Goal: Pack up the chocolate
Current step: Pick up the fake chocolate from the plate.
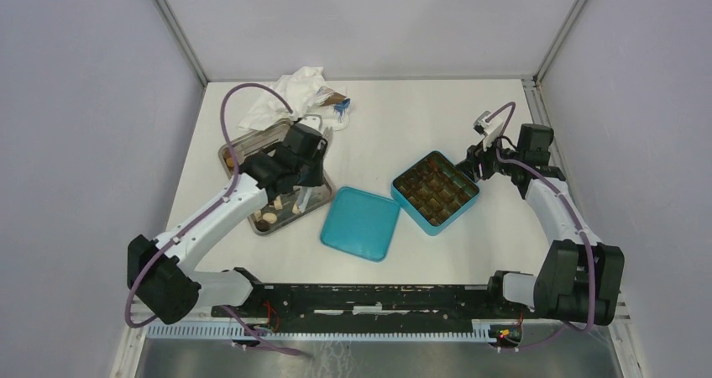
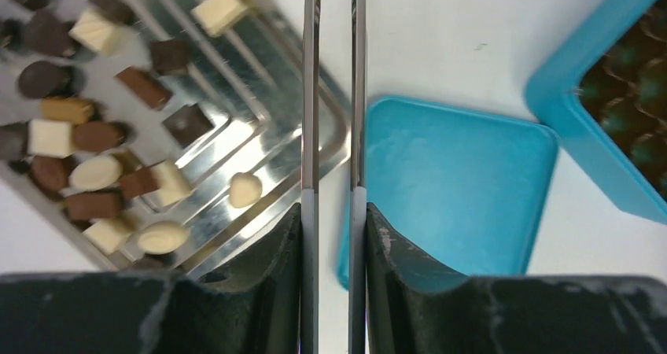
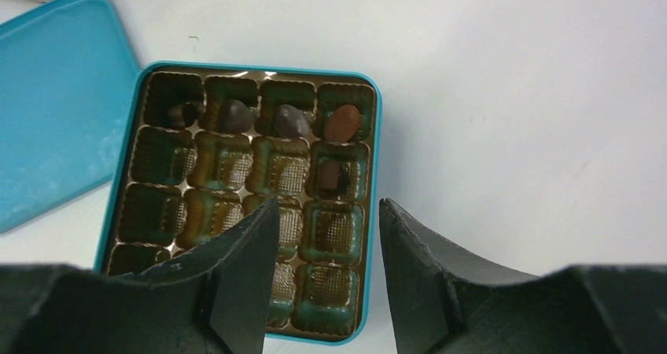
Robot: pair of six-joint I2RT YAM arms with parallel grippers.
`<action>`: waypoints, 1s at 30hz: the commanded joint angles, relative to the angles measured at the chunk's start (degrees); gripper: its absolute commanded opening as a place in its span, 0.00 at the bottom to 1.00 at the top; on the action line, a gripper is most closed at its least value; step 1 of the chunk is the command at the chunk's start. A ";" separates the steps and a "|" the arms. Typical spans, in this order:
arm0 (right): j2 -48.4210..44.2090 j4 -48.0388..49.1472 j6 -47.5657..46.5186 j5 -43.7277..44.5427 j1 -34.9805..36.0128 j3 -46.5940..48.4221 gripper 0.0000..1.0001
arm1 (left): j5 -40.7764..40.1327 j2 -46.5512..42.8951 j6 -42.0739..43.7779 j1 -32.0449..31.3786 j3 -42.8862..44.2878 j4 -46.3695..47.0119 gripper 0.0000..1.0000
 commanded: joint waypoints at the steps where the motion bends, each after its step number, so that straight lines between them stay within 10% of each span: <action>1: -1.62 2.83 1.37 -1.00 2.19 -0.57 0.55 | 1.52 -4.34 3.53 7.05 -2.10 -3.61 0.36; 30: 0.55 1.87 -0.04 -0.42 3.05 -0.49 0.56 | 0.30 2.32 6.15 19.29 -5.68 -5.09 0.40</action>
